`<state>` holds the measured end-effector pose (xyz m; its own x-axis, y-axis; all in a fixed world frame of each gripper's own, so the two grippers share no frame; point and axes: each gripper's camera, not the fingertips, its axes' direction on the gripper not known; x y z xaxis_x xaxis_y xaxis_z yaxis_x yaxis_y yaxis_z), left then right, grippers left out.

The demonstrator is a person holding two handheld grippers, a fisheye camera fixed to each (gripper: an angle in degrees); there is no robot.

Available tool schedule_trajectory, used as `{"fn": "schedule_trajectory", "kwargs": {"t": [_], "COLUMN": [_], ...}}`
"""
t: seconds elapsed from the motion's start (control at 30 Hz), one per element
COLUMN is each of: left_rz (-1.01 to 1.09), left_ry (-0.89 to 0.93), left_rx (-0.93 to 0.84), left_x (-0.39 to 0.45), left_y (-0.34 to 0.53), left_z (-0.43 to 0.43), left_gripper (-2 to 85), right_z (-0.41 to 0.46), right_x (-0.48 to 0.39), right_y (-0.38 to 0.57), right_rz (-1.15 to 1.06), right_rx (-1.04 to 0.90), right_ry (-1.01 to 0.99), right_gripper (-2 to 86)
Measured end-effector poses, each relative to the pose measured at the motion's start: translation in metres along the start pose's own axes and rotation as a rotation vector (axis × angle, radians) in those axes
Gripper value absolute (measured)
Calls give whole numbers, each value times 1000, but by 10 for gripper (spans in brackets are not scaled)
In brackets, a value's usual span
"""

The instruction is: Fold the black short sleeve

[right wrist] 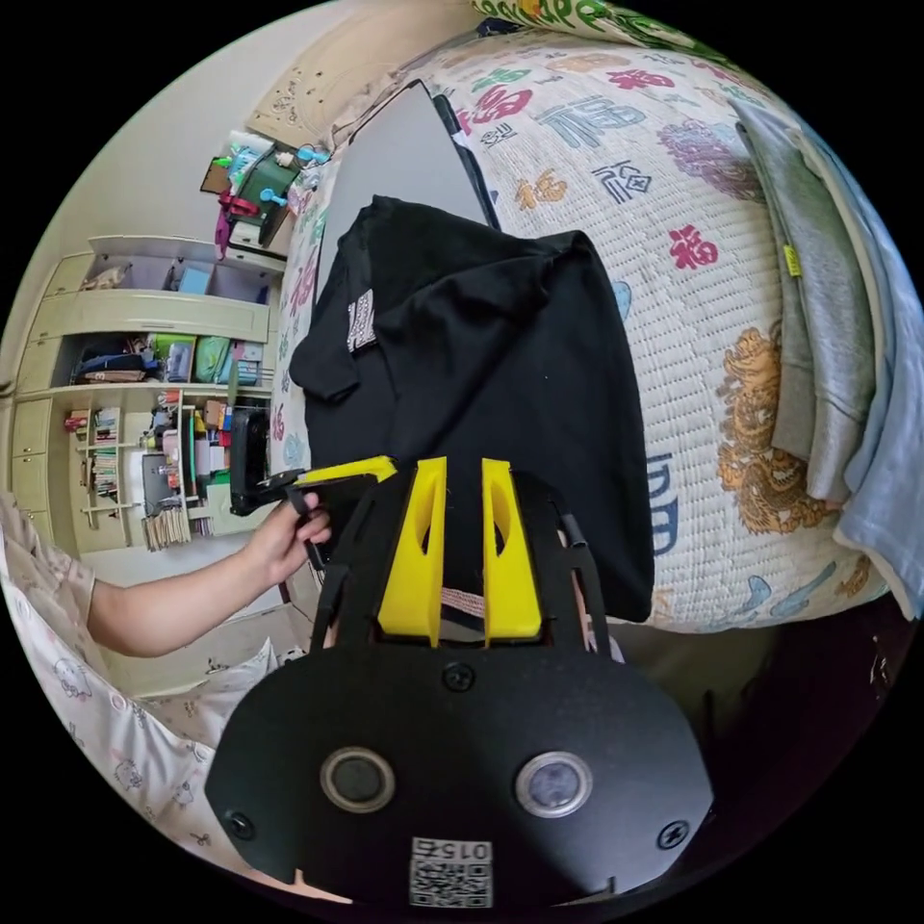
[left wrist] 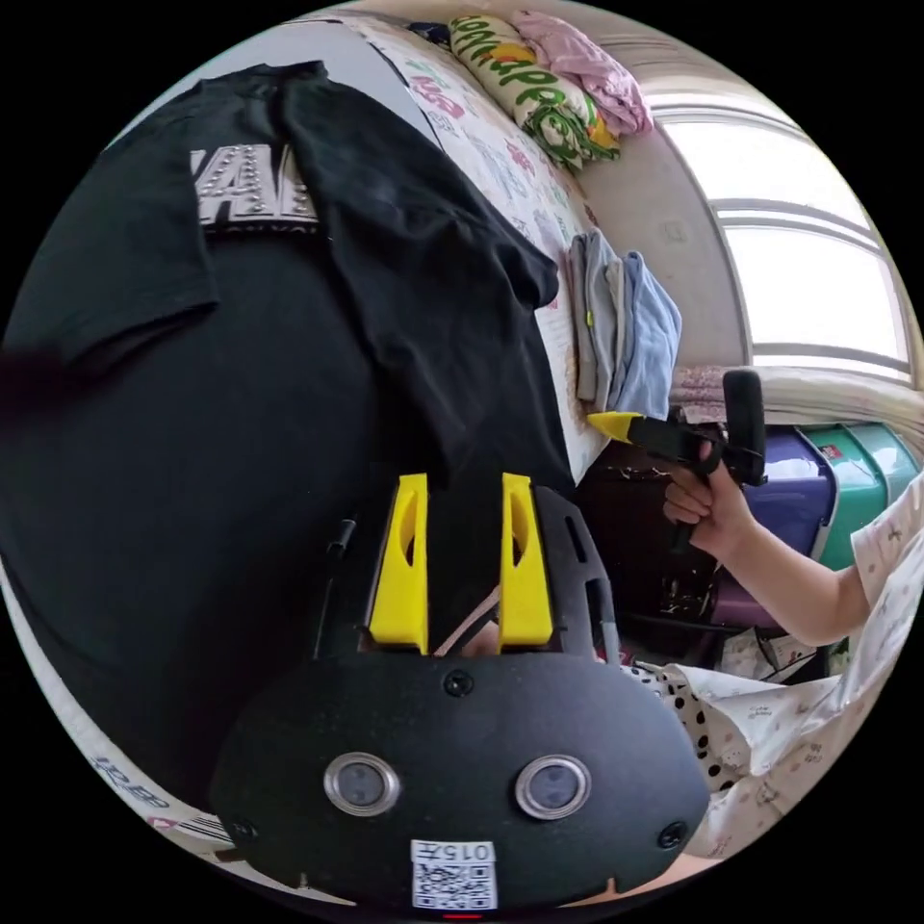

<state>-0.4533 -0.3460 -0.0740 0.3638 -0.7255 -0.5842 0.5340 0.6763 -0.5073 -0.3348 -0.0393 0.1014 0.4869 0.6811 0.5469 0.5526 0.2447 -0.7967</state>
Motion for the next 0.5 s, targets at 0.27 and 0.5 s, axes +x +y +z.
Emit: {"fn": "schedule_trajectory", "kwargs": {"t": [0.27, 0.5], "left_rz": [28, 10], "left_ry": [281, 324], "left_rx": [328, 408], "left_x": [11, 10], "left_y": [-71, -145], "left_z": [-83, -125], "left_gripper": [-5, -8], "right_z": [4, 29], "right_x": [-7, -69], "right_y": [-1, -40], "right_rz": [-122, -383], "right_rx": [17, 80], "right_ry": [21, 134], "right_gripper": [73, 99]}}
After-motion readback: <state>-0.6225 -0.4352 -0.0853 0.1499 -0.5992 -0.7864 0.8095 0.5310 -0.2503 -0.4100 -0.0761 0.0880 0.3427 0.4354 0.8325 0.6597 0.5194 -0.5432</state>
